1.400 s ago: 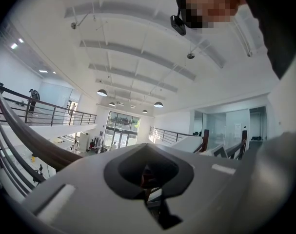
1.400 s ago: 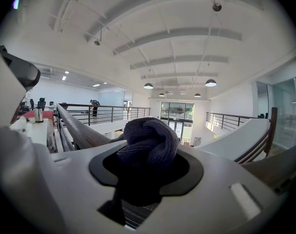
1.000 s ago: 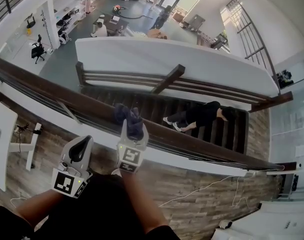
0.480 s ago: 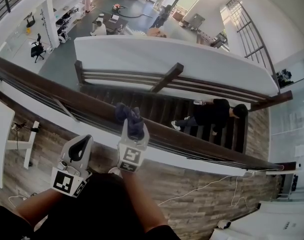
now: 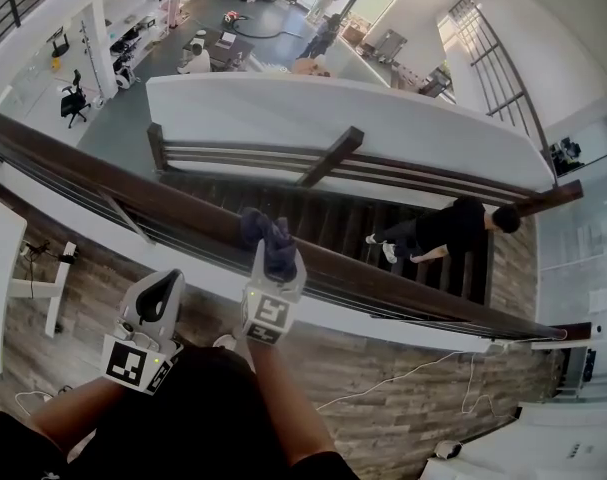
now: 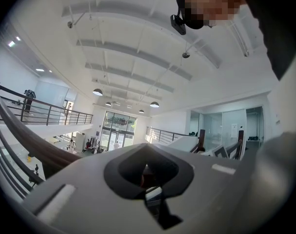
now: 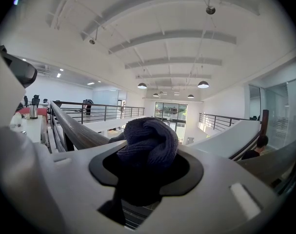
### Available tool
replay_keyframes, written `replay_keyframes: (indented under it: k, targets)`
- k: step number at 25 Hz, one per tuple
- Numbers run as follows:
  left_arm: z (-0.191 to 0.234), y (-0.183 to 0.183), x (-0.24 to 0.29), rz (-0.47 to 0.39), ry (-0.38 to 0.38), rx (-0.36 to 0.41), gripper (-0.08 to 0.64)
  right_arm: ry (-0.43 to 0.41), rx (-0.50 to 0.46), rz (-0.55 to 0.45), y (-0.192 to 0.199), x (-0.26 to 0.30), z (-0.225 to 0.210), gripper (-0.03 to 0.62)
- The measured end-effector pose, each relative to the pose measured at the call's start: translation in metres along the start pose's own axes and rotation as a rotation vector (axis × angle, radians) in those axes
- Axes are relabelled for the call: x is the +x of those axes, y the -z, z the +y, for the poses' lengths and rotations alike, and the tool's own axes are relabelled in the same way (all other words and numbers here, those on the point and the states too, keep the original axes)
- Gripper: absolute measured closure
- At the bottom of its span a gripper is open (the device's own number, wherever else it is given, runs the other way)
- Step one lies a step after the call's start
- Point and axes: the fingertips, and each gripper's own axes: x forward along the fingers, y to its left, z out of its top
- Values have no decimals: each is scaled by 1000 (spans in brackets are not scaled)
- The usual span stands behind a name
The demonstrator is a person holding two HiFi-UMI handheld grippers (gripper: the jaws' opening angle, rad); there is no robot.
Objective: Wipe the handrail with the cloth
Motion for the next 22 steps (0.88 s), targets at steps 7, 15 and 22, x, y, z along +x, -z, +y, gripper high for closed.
replay_keyframes:
  k: [7,15,22]
  targets:
    - [-12,4,-1,6,21,6,560,36,18,-1,5,-9,-20,414]
    - [-27,9,1,15,33,-2,560,62,38,-9,9,-18,-45,414]
    - [-39,11,4,13,31,-4,560,73,3,-10,12,-26,-64,414]
